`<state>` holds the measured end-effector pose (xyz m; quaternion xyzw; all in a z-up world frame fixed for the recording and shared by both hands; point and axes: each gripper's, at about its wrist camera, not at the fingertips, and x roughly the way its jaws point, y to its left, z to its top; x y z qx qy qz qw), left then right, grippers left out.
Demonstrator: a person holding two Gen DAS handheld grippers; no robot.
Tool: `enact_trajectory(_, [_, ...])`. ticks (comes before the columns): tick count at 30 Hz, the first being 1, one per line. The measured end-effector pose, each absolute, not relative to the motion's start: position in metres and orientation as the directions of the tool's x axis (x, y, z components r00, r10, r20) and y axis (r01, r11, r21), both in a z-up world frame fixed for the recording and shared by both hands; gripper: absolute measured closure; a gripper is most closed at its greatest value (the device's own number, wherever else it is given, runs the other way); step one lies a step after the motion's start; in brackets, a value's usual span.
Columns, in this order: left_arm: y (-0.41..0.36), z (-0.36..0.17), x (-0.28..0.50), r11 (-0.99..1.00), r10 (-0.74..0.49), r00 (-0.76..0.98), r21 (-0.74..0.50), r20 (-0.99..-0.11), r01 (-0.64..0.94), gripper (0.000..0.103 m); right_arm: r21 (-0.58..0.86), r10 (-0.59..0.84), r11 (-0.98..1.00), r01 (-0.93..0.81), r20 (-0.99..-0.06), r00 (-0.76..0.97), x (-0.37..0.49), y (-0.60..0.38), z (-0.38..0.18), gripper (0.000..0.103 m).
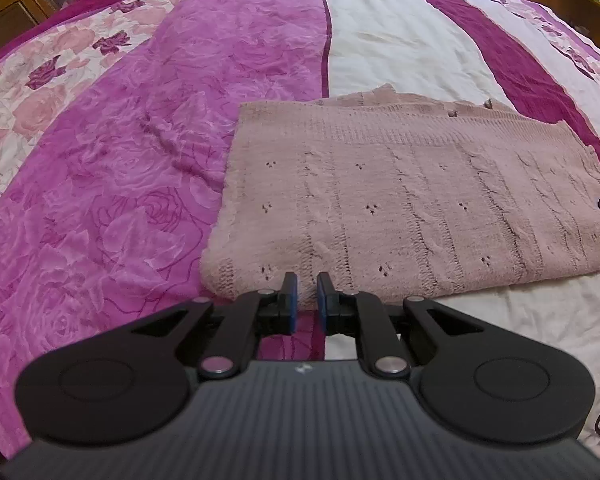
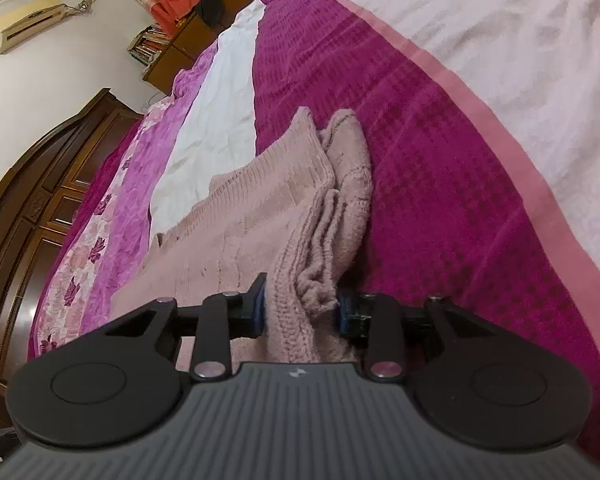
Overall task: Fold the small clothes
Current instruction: 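Lift the grasped edge with the right gripper and fold it over the bundle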
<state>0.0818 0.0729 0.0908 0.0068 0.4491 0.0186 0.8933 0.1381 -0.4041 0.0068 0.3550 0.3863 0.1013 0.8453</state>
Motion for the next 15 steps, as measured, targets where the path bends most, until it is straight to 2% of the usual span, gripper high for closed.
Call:
enact_trajectory(6, [0.077, 0.093, 0.08, 0.999, 0.042, 0.6, 0.03, -0.799, -0.03, 0.09, 0.703, 0.449, 0.705, 0.093, -0.545, 0.708, 0.133, -0.406, 0.015, 0.074])
enact_trajectory(15, [0.086, 0.096, 0.076, 0.999, 0.044, 0.603, 0.025, -0.796, -0.04, 0.09, 0.697, 0.46, 0.716, 0.022, -0.496, 0.737, 0.131, -0.391, 0.044, 0.075])
